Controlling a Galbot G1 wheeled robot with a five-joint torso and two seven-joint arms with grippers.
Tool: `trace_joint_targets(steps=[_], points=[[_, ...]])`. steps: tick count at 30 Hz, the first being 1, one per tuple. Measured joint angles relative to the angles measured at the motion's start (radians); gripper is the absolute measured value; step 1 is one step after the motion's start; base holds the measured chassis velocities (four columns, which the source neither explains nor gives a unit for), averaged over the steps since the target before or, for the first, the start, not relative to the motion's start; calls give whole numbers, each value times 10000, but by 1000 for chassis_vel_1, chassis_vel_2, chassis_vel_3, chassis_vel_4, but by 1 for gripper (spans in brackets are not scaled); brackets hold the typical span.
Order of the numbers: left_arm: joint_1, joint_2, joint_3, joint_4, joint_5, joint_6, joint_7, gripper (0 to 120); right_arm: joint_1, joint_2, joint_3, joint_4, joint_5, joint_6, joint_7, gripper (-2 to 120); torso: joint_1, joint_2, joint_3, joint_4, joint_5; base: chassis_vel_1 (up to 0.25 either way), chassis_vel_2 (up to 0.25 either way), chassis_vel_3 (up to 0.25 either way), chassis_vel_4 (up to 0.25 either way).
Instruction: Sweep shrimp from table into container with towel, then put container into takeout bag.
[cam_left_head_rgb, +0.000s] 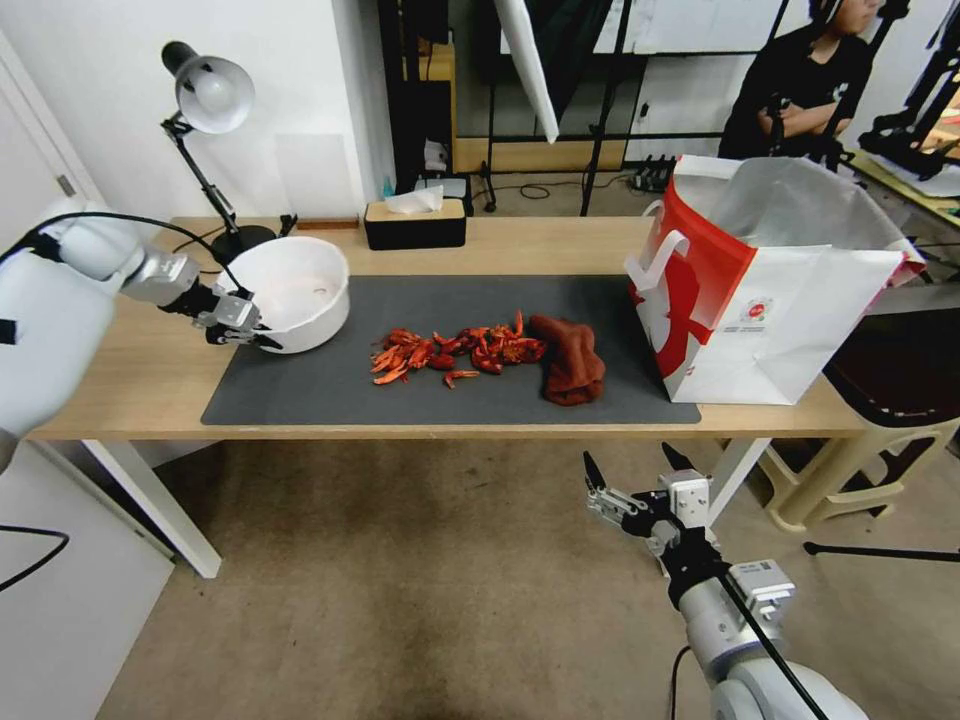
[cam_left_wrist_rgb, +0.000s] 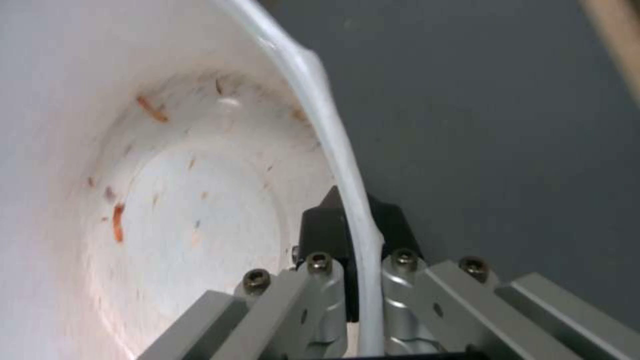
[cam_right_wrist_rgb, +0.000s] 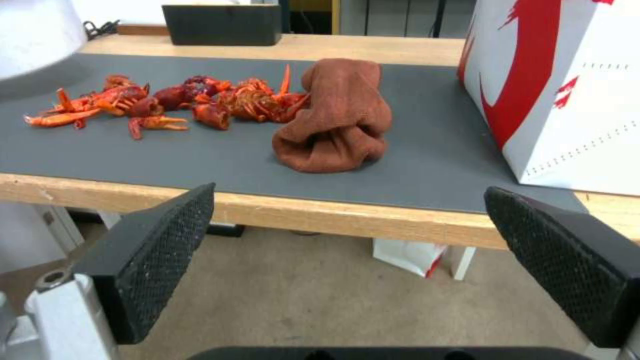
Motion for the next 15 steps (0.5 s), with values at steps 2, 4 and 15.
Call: trace_joint_targets(steps=[2,4,15], points=[[263,258,-140,-520,-207,-9,2,0,8,-1,-2,-2,0,-2,0,100,-1,0,-1,2,1,0,0,0,0],[599,599,-283,-1176,-462,-9,10,0,17,-1,-7,-2,0,-4,0,100,-1,0,-1,3,0,0,0,0,0],[4157,2595,-2150,-5973,-1742,-34,-47,0,46,1,-32,-25,-13,-30,0,100,-1,1,-2,2,2,0,0,0,0]])
